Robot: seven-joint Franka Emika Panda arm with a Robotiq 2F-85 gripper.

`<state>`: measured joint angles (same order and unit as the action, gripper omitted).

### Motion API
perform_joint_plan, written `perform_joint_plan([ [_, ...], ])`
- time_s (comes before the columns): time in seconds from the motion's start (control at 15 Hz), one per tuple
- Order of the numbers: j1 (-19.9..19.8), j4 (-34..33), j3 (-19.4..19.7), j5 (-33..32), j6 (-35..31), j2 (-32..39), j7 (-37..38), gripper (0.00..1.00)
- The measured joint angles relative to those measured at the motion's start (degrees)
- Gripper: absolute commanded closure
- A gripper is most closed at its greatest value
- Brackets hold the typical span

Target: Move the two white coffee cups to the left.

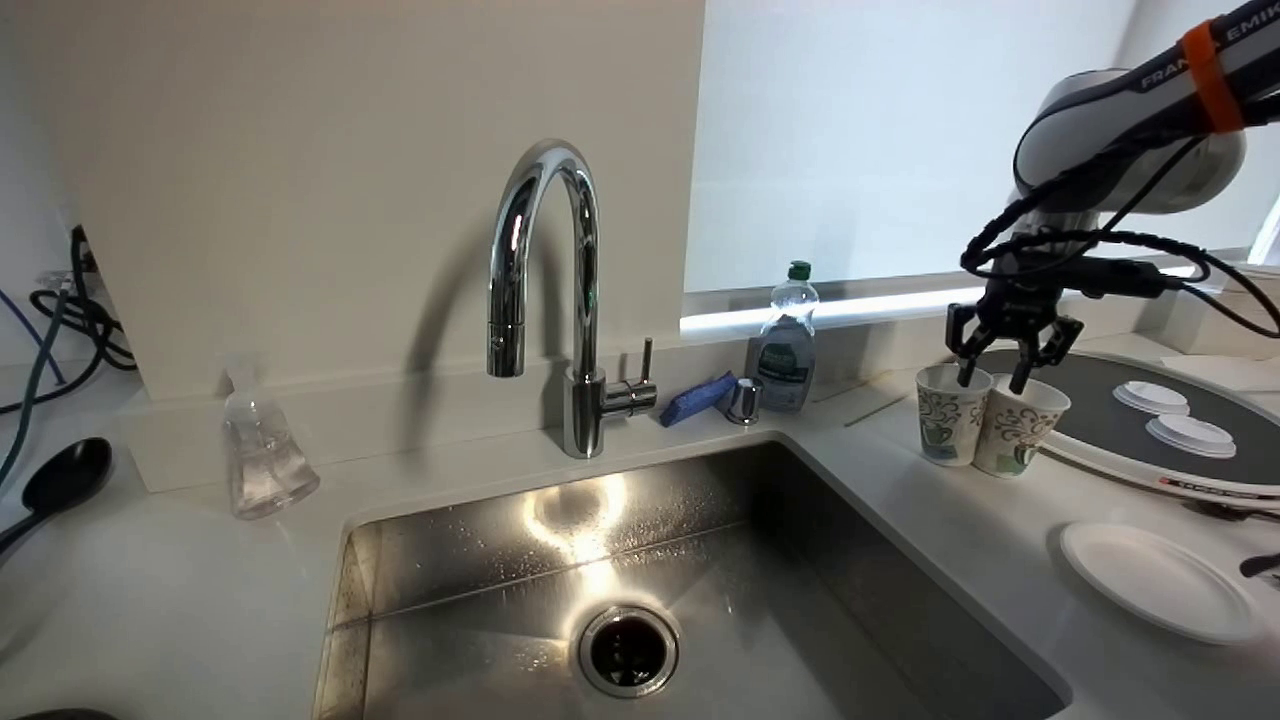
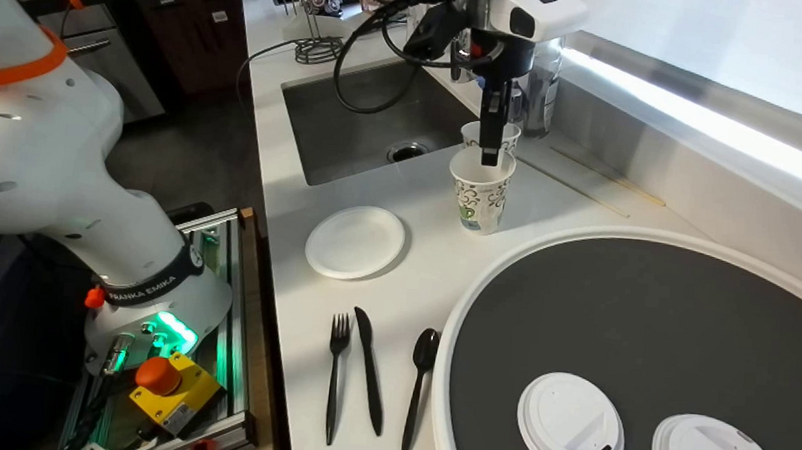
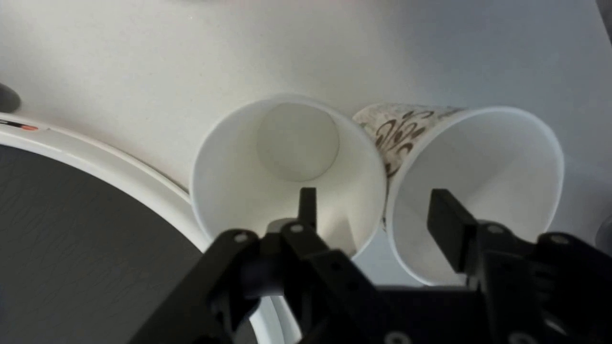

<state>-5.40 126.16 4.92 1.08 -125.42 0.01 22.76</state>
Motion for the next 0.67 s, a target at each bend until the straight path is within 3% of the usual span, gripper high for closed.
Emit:
perform_joint_plan([
  [0.13, 0.0, 0.1, 0.0, 0.0, 0.0, 0.0, 0.0, 0.0],
  [0.67, 0.0, 0.0, 0.1, -0.3, 0.0, -0.1, 0.0, 0.0],
])
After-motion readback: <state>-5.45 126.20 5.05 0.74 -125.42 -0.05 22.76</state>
